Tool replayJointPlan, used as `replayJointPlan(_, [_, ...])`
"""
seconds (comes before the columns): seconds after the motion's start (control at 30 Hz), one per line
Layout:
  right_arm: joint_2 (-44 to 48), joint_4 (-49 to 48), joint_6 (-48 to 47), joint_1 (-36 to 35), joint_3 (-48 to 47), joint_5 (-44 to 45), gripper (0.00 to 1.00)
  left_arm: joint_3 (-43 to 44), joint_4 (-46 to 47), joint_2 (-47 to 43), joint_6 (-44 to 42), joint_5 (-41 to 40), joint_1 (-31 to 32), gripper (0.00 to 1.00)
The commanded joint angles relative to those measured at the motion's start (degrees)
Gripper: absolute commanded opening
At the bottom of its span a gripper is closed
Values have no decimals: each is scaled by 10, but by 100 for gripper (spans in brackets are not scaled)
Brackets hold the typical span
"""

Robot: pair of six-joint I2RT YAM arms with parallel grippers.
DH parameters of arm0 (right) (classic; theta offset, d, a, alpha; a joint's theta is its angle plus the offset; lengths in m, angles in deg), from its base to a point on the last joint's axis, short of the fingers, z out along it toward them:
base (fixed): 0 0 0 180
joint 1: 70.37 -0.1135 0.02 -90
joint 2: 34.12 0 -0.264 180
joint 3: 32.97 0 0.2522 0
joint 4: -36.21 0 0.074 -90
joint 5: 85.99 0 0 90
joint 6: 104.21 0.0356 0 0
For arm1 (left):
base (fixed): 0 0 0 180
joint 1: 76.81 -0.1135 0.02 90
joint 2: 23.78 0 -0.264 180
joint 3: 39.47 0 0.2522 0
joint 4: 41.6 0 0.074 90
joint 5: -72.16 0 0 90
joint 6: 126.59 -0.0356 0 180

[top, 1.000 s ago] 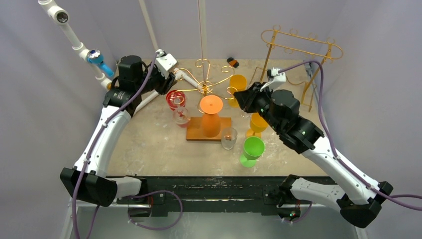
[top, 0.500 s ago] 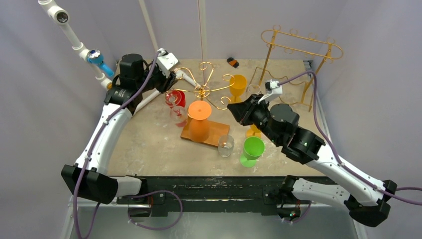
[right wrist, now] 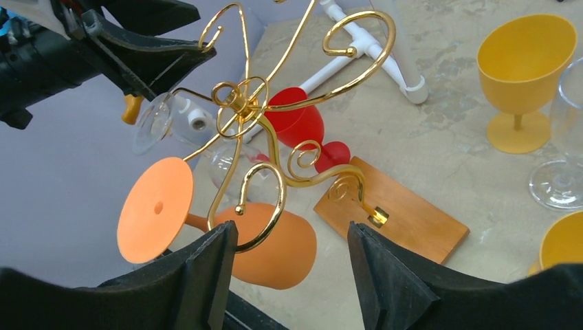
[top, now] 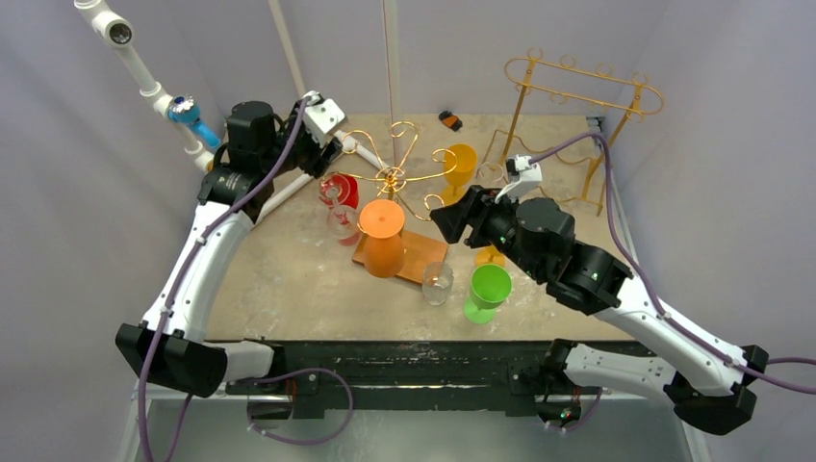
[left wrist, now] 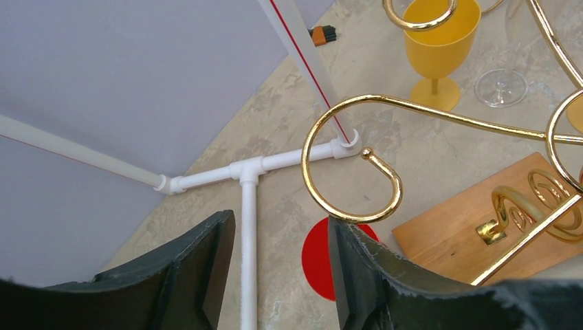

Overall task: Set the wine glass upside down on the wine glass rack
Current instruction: Adjust the wine rack at the center of the board.

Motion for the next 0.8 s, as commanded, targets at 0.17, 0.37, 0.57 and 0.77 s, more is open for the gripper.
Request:
replayJointPlan(0.17, [10,132,-24,-6,-53,34,73,23,9,-39,-8,-31,11,59])
replayJointPlan(0.37, [-8,135,-36,-6,-87,32,75,16,8,-38,-9,-23,11,59])
replayJointPlan(0.57, [-26,141,-51,-7,-129,34,75,21,7,-32,-6,-21,11,58])
replayJointPlan(0.77, [-4,166,-61,-7,-129,19,67,37,-15,-36,-7,-40,11,58])
